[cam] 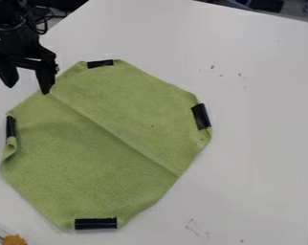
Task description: Fold the cloth from top to bottom
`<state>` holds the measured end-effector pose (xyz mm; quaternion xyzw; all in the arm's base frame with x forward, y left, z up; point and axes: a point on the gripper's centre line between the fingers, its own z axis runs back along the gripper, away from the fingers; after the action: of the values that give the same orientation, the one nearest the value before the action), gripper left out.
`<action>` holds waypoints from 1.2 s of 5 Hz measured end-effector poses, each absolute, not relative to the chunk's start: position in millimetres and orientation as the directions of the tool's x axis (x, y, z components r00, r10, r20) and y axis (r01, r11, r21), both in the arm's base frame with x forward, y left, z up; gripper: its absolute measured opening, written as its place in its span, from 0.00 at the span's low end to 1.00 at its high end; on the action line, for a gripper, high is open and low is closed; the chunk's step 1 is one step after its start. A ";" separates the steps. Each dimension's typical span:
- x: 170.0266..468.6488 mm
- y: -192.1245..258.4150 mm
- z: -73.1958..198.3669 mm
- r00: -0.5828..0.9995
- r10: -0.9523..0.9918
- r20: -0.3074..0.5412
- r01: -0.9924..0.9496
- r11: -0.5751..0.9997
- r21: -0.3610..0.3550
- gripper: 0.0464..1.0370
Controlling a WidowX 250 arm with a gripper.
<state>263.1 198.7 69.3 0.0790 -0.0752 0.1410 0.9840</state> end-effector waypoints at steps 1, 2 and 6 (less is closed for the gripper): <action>262.3 197.1 60.8 0.952 0.268 0.147 -0.287 0.950 0.124 0.96; 275.9 195.4 53.5 0.961 0.240 0.138 -0.256 0.960 0.109 0.96; 388.1 199.2 64.5 0.986 -0.039 0.160 0.011 0.984 0.176 0.96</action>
<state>388.1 199.2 64.5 0.0877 -0.0816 -0.0126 0.9927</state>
